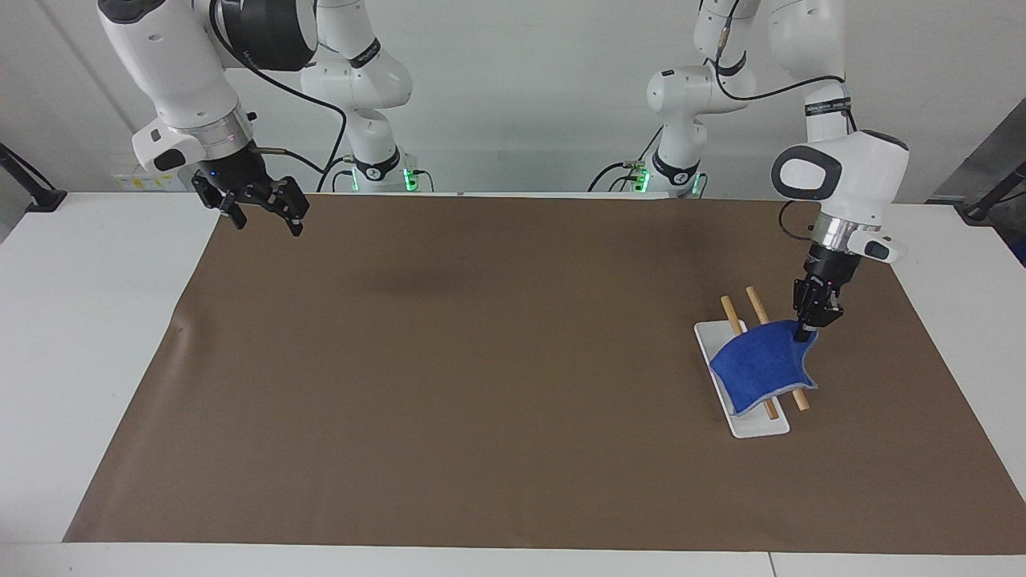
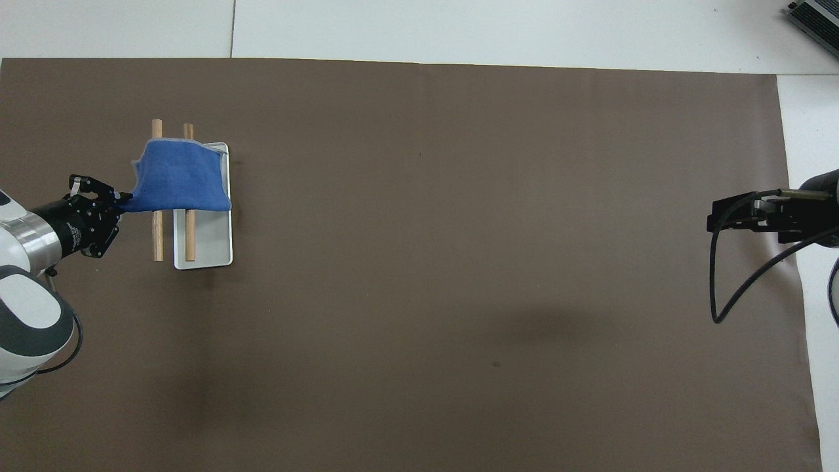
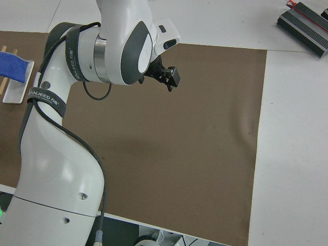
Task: Right arm passes towel to left arm to hang
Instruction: 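Open the left gripper to release the towel on the sticks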
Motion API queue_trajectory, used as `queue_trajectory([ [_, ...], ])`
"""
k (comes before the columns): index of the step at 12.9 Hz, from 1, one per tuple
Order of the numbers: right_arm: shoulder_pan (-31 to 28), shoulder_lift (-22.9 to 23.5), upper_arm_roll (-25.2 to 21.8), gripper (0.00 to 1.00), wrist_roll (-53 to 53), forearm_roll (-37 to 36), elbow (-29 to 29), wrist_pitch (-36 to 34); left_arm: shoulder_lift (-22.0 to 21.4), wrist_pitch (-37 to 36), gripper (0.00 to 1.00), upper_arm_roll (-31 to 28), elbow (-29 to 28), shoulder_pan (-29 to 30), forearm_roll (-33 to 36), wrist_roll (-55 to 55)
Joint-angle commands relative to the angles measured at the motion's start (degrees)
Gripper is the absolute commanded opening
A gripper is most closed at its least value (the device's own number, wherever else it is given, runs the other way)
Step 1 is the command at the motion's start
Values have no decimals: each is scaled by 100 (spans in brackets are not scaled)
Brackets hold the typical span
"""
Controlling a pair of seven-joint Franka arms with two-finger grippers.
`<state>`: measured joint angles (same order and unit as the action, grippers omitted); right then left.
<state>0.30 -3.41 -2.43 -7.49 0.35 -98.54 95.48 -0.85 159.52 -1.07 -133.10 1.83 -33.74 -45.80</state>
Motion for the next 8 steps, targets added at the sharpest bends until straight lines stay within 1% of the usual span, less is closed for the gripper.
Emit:
queue_trajectory([
  [1,-21,-98,5,100,107,-70,-95,6,-135,27,81,-33,-129,-33,-106,272],
  [3,-12,-98,5,100,125,-26,-95,6,-118,27,86,-33,-137,-33,-106,623],
  [6,-21,-98,5,100,125,-26,-95,6,-83,-87,83,-33,-15,-25,-36,730],
  [7,-13,-98,5,100,125,-26,-95,-3,-48,-340,81,-42,151,-25,34,730],
  [8,-12,-98,5,100,125,-26,-95,-3,-21,-638,81,-42,361,2,400,730],
])
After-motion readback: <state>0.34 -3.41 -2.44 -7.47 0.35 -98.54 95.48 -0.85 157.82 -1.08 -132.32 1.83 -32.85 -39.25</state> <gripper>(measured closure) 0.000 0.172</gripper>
